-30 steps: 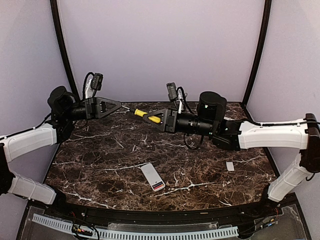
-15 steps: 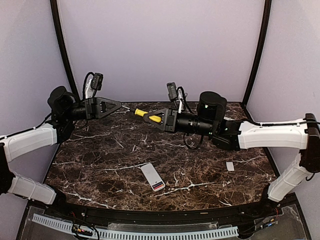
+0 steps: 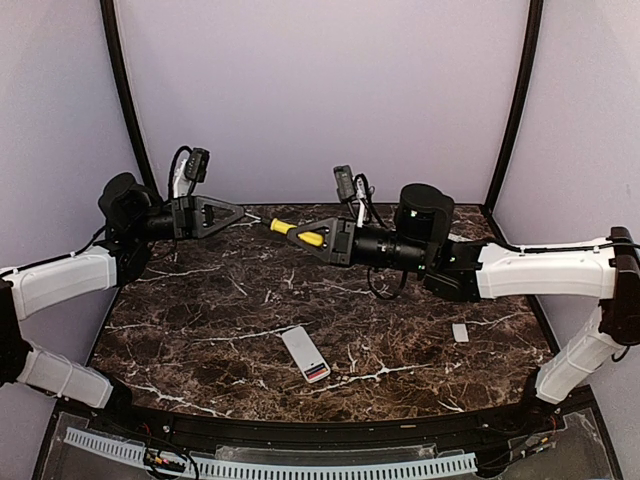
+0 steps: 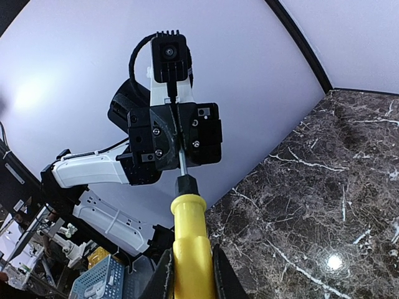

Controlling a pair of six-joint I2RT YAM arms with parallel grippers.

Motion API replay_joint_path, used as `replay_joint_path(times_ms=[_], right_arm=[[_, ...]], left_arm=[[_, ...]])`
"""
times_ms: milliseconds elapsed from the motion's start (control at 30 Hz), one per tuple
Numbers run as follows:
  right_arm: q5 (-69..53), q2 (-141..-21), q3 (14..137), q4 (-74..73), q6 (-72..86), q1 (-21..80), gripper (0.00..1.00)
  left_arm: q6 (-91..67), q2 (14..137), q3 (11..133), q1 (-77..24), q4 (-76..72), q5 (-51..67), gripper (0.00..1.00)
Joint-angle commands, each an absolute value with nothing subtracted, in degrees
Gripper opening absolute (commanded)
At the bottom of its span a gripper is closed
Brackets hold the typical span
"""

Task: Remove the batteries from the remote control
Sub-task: Pass from the left arm to the right

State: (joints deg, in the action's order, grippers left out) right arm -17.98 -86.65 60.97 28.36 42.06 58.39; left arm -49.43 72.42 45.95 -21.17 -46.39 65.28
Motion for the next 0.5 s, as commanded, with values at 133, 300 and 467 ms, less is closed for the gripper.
replay_joint_path(times_ms=[133,300,467], right_arm=[[-16.68,-84.67,60.61,33.3,41.04,59.14,0.05],[-11.83,-82.1,59.97,29.7,38.83,59.31,0.0],[-6.68,-78.35,60.56,18.98,35.76,59.32,0.0]], left_arm=[[-48.09,73.41,46.06,-21.87,-44.97,65.25,0.0],[-41.87,73.39,48.25,-22.24,-34.88,63.56,0.19],[-32.94,71.75,50.75,-23.45,-21.77,57.06,0.57]])
